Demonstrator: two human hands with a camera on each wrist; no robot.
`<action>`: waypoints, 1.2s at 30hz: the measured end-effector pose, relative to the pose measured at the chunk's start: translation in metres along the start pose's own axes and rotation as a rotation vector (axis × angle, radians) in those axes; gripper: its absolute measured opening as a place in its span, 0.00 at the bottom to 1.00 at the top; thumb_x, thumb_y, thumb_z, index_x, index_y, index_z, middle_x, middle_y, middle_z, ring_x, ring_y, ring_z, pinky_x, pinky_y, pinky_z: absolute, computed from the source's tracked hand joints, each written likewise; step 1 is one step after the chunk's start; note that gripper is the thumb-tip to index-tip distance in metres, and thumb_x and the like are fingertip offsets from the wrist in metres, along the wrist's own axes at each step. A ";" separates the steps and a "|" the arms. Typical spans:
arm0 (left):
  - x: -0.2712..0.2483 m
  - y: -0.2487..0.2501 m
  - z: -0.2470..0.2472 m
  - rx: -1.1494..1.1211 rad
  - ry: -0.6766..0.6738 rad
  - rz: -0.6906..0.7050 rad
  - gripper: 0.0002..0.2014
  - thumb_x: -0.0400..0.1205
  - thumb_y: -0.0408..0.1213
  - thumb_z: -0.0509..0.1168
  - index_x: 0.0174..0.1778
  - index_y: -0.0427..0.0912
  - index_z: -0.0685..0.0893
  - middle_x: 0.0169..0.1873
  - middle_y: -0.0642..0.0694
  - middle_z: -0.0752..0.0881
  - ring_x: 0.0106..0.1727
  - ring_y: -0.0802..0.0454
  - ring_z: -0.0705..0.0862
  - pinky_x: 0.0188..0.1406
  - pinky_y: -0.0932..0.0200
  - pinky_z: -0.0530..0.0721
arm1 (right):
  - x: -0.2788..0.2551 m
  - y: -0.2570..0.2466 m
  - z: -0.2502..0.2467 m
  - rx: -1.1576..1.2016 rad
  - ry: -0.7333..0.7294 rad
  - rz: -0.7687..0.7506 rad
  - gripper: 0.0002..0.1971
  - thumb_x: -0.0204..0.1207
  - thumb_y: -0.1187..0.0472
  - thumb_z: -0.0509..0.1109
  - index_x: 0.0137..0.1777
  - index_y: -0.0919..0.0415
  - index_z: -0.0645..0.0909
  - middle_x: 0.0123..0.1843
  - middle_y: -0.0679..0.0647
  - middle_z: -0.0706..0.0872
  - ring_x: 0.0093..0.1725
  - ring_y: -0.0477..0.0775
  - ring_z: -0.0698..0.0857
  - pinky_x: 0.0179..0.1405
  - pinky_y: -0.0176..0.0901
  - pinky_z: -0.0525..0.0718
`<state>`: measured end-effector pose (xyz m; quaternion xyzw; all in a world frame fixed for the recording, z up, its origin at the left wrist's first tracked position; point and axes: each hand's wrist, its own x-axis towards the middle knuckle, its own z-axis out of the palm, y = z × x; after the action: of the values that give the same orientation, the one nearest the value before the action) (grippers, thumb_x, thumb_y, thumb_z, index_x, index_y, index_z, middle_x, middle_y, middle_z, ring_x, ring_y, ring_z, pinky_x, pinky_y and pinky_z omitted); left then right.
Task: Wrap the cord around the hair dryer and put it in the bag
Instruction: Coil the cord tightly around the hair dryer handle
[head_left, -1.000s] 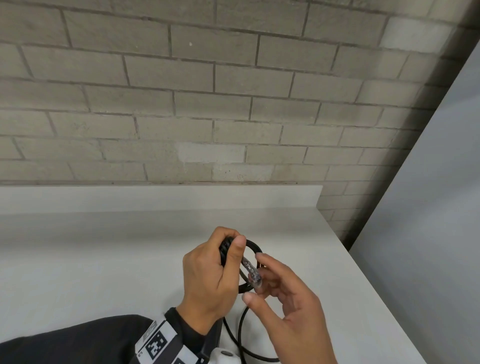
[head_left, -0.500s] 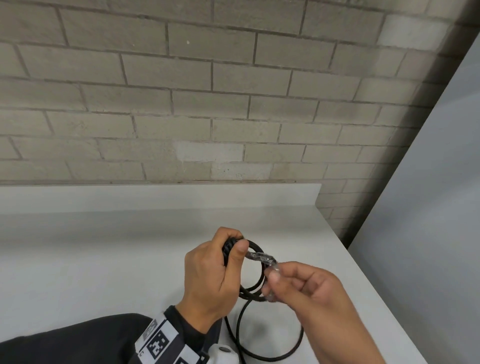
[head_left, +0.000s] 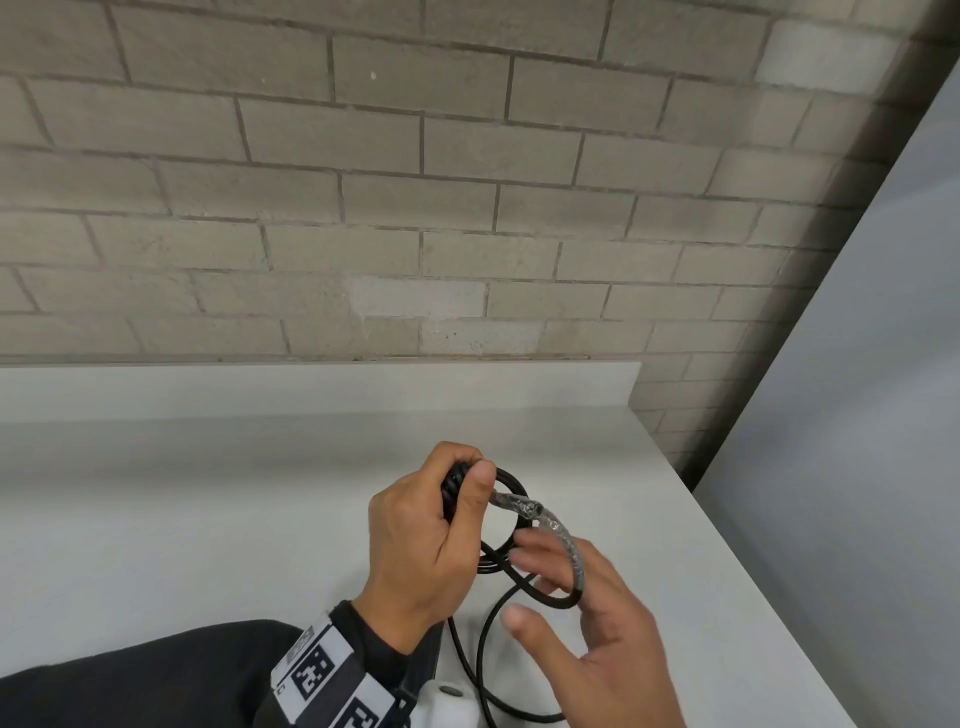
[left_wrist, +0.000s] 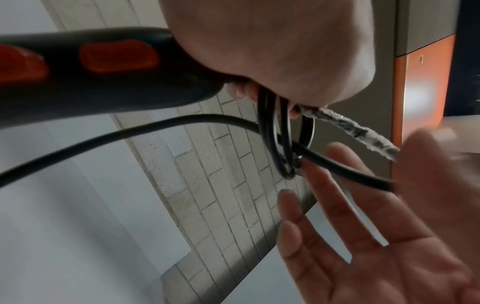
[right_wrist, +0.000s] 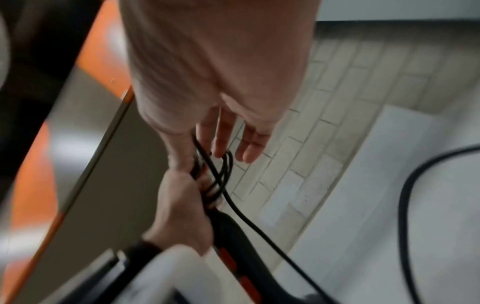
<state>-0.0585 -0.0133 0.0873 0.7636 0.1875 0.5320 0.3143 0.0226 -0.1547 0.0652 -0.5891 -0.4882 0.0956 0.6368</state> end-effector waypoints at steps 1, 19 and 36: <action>0.000 0.001 0.001 0.008 -0.004 0.004 0.16 0.87 0.60 0.53 0.44 0.55 0.79 0.23 0.54 0.79 0.22 0.60 0.74 0.23 0.64 0.71 | -0.001 0.002 0.004 -0.058 0.019 -0.034 0.11 0.72 0.46 0.76 0.53 0.44 0.89 0.60 0.44 0.89 0.61 0.51 0.87 0.54 0.34 0.84; 0.006 -0.007 -0.006 0.053 0.044 0.007 0.17 0.87 0.60 0.53 0.46 0.54 0.80 0.21 0.59 0.73 0.21 0.62 0.71 0.23 0.67 0.67 | 0.008 -0.001 -0.058 1.155 0.234 0.575 0.30 0.92 0.50 0.39 0.76 0.78 0.63 0.55 0.70 0.81 0.47 0.60 0.72 0.57 0.56 0.72; 0.007 -0.004 -0.002 -0.002 0.087 -0.041 0.21 0.86 0.63 0.52 0.46 0.52 0.81 0.25 0.60 0.78 0.23 0.60 0.74 0.24 0.63 0.70 | -0.007 0.013 0.028 0.168 0.177 0.111 0.18 0.67 0.34 0.75 0.41 0.48 0.91 0.55 0.49 0.89 0.40 0.55 0.87 0.43 0.40 0.84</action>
<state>-0.0576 -0.0050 0.0898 0.7353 0.2162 0.5583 0.3176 0.0043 -0.1379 0.0457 -0.5660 -0.3870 0.1187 0.7182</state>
